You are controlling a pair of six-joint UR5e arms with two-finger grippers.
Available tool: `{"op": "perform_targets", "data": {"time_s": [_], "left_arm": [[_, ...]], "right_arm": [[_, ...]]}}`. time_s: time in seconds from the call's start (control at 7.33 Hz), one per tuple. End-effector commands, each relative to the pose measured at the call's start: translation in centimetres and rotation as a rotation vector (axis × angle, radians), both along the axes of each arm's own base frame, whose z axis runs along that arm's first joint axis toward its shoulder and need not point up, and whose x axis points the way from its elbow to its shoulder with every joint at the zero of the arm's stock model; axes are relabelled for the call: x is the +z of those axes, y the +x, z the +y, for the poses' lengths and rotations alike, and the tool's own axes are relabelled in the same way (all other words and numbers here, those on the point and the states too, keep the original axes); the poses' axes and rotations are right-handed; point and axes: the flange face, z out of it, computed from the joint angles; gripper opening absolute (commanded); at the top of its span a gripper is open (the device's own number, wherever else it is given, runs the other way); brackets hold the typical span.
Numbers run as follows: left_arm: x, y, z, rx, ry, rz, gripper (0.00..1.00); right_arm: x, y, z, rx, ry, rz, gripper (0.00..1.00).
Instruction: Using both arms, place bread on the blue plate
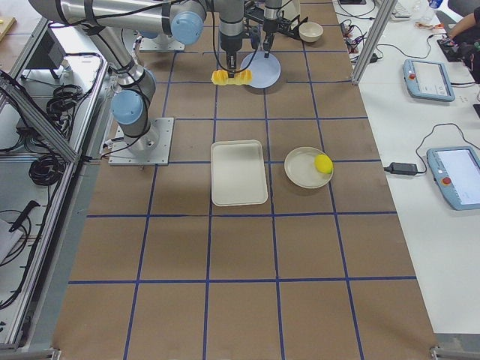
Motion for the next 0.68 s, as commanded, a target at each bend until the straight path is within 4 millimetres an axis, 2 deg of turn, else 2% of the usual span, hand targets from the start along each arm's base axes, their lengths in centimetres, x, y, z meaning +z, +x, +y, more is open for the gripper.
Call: {"op": "perform_targets", "data": {"time_s": [0.0,0.14,0.27,0.41,0.55], "left_arm": [[5.6,7.2,0.1,0.119,0.011,-0.043,1.00],[9.3,11.4,1.5,0.190,0.026,-0.044,1.00],[12.0,15.0,3.3,0.255,0.045,-0.043,1.00],[14.9,16.2,5.3,0.276,0.075,-0.081,1.00],[18.2,17.0,7.1,0.272,0.058,-0.210,1.00]], "right_arm": [[0.0,0.3,0.0,-0.002,-0.003,-0.029,0.07],[0.0,0.6,0.0,-0.013,-0.004,-0.055,0.07],[-0.3,0.9,0.0,-0.013,0.001,-0.088,0.07],[-1.3,2.0,-0.3,-0.012,0.020,-0.138,0.07],[-2.6,3.9,-1.1,-0.014,0.040,-0.157,0.06]]}}
